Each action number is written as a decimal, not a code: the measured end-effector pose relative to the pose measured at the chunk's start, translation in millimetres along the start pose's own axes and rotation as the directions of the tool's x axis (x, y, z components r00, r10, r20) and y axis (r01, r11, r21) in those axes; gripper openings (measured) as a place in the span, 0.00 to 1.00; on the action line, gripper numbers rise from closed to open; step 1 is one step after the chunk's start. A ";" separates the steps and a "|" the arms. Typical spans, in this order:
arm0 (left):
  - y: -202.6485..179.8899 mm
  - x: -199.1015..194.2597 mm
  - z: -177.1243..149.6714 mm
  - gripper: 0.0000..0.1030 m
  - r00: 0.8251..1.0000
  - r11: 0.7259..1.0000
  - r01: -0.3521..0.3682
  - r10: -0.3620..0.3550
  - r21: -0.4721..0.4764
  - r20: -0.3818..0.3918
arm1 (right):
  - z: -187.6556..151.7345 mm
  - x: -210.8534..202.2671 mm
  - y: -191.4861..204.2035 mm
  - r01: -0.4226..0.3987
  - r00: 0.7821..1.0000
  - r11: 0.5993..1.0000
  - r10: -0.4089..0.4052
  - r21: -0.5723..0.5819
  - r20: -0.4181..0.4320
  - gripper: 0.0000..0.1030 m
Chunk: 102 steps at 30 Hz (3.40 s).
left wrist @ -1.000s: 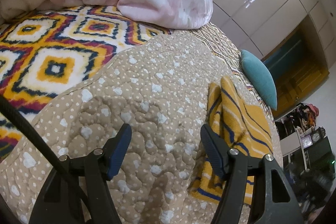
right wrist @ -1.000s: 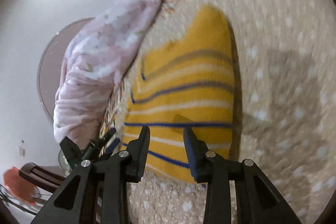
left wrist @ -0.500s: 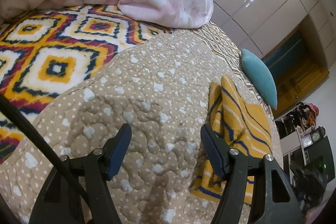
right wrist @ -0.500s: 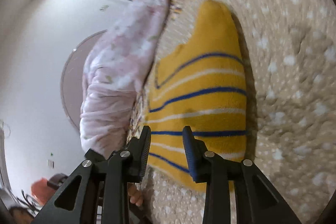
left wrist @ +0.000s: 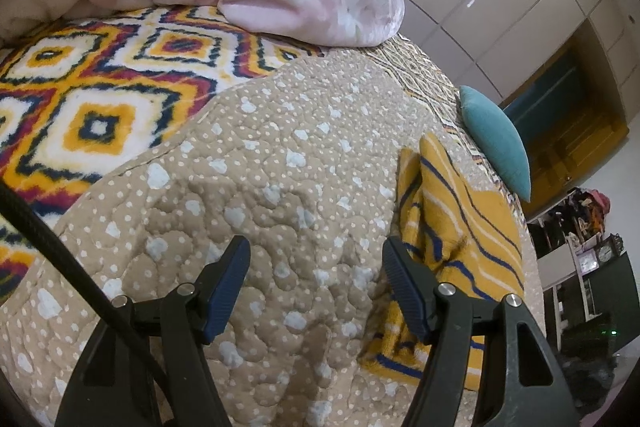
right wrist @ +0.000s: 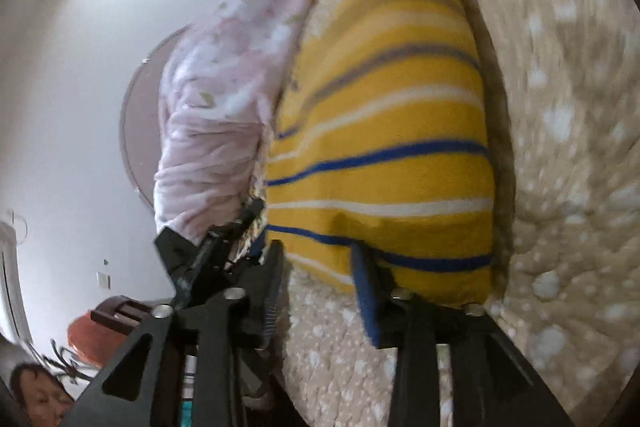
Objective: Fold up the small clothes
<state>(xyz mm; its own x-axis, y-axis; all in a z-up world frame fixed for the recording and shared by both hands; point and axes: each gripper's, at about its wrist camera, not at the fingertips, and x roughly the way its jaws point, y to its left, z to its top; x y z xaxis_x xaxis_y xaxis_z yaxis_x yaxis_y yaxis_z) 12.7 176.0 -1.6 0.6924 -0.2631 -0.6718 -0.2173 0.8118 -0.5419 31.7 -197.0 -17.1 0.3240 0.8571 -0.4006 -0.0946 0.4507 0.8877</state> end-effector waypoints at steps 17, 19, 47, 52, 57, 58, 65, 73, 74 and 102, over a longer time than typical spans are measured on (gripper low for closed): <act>-49.1 46.1 -10.0 0.81 0.979 0.981 0.148 -0.127 0.126 -0.159 | 78.1 17.8 -31.0 0.210 0.965 0.978 -0.208 0.003 0.159 0.72; -57.1 49.2 -11.1 0.52 0.976 0.975 0.164 -0.139 0.153 -0.166 | 84.6 22.6 -34.5 0.172 0.971 0.985 -0.173 0.026 0.166 0.59; -60.3 -11.6 0.6 0.78 0.992 0.970 0.085 -0.104 0.228 0.072 | 52.3 -35.9 68.3 0.754 0.588 0.657 -0.678 0.005 0.442 0.52; -63.1 -18.4 -1.5 0.78 0.990 0.965 0.032 -0.065 0.259 0.122 | 34.5 -41.8 98.4 0.749 0.588 0.655 -0.591 -0.097 0.552 0.52; -57.7 -14.0 1.4 0.78 0.990 0.970 -0.019 -0.017 0.244 0.142 | 55.0 -0.9 100.3 0.379 0.900 0.896 -0.300 -0.229 0.317 0.52; -54.9 -11.9 3.3 0.78 0.990 0.973 -0.015 -0.018 0.232 0.138 | 59.6 9.6 94.4 0.321 0.927 0.922 -0.259 -0.218 0.270 0.52; -40.3 -14.2 14.2 0.78 0.986 0.984 -0.045 0.016 0.174 0.165 | 51.6 76.3 42.3 0.129 0.992 0.988 -0.127 -0.084 0.028 0.49; -37.3 -13.5 13.3 0.79 0.981 0.983 -0.087 0.056 0.165 0.183 | -16.8 21.4 64.9 0.152 0.985 0.964 -0.167 -0.219 -0.051 0.51; -38.8 -14.8 11.4 0.79 0.980 0.981 -0.095 0.062 0.172 0.192 | -27.1 7.8 65.4 0.201 0.977 0.948 -0.213 -0.247 -0.025 0.51; -117.1 -14.5 -172.0 1.00 0.932 0.806 -0.307 0.362 0.505 -0.011 | -144.4 -148.0 -23.4 0.794 0.607 0.564 -0.721 -0.228 0.334 0.95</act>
<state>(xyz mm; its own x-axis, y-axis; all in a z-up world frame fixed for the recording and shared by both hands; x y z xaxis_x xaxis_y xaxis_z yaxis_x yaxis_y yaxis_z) -90.2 -5.0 -15.2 0.5595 0.0429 -0.8277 -0.0404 0.9989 0.0245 -149.9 -298.3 -11.4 0.5792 0.1124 -0.8074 -0.0103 0.9914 0.1307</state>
